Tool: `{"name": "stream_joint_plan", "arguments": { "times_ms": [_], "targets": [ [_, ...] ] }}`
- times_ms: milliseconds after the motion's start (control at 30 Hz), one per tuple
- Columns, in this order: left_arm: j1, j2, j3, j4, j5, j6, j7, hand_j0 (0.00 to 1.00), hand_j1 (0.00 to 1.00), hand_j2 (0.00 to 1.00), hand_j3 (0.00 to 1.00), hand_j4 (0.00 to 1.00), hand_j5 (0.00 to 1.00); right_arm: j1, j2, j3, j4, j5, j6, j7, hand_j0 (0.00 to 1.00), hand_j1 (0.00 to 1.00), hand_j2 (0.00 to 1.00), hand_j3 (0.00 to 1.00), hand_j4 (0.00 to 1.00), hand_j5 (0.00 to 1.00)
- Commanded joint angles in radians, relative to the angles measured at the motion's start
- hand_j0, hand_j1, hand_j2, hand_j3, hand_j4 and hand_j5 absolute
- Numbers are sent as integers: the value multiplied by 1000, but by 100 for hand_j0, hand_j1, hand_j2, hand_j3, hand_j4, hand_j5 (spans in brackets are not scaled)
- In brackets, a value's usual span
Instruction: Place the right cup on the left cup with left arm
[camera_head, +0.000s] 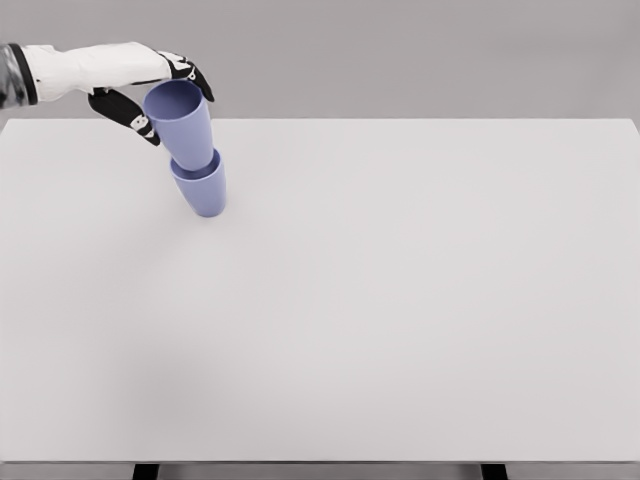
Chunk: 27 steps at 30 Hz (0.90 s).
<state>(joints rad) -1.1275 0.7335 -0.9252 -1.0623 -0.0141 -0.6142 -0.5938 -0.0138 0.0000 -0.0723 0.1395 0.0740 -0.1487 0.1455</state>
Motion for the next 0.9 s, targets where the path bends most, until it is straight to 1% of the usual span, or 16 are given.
{"name": "stream_joint_plan", "arguments": {
  "times_ms": [0,467,867],
  "targets": [
    [0,-2,0,4,0,3,0,60,60,60,60,60,60,0,0,0,0,1,0,0,100,100,100,100,100,100],
    [5,-16,0,10,-7,3,2,60,60,60,60,60,60,0,0,-1,0,0,0,0,100,100,100,100,100,100],
    [5,-26,-12,47,-9,3,3,60,60,60,60,60,60,0,0,0,0,1,0,0,100,100,100,100,100,100]
  ]
}}
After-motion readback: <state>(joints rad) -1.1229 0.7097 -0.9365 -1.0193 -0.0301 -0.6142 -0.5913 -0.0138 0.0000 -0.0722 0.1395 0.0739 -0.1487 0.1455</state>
